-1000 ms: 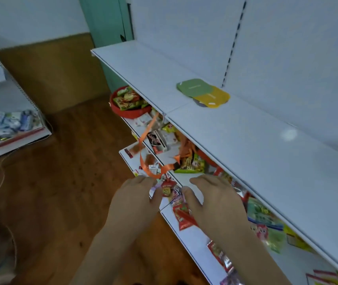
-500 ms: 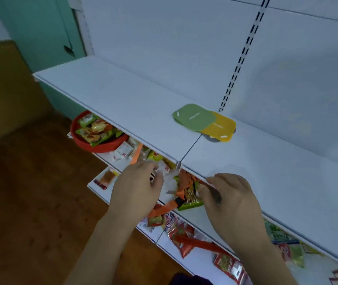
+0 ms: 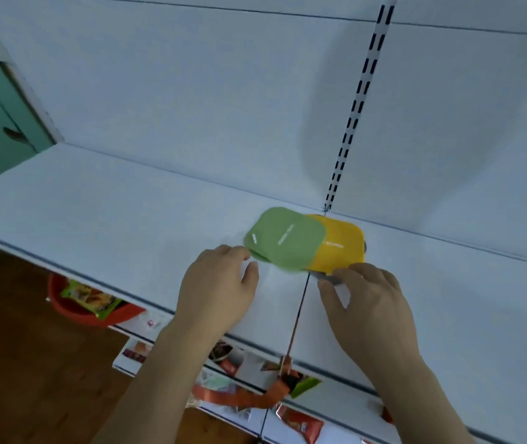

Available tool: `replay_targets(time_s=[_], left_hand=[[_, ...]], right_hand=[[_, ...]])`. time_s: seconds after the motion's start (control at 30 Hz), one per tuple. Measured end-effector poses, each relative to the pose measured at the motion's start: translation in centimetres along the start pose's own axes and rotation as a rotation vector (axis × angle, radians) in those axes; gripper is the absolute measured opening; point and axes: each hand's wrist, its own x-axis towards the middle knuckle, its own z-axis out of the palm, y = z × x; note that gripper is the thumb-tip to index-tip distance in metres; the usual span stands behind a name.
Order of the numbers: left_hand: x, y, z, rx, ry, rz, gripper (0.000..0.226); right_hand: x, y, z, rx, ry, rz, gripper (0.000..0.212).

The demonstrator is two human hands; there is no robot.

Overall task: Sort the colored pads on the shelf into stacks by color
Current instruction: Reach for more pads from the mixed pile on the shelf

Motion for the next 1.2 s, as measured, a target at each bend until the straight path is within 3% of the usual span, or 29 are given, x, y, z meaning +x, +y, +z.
replay_targets(time_s=[0.17,0.37,0.7,0.87,0.97,1.07,1.2], left_hand=[[4.2,-0.2,1.0,0.070,0.004,-0.006,0.035],[7.8,0.4,1.8,0.125,-0.169,0.004,0.052],[9.0,-0.1,1.9,-0.138,-0.191,-0.003,0.056],[8.0,0.7,2.4,-0.142,-0.068,0.281,0.033],[8.0,1.1,1.8,-0.202,-0.169,0.413,0.035],[8.2,0.8,1.1,-0.345,-0.231,0.410,0.037],[9.0,0.5,0.2,-0.620,-0.259,0.275,0.040]], right_hand=[[2.0,-0.2,0.7,-0.118,-0.031,0.163,0.031],[2.1,-1.0,1.9,-0.207,0.029,0.297,0.029],[1.0,-2.2,3.6,-0.180,0.175,0.384,0.021],[1.0,-2.0,3.6,-0.170,0.163,0.384,0.022],[1.0,-2.0,3.6,-0.160,0.177,0.378,0.022],[1.0,-2.2,3.7,-0.148,0.188,0.415,0.028],[1.2,-2.5,3.8,-0.159,0.153,0.479,0.043]])
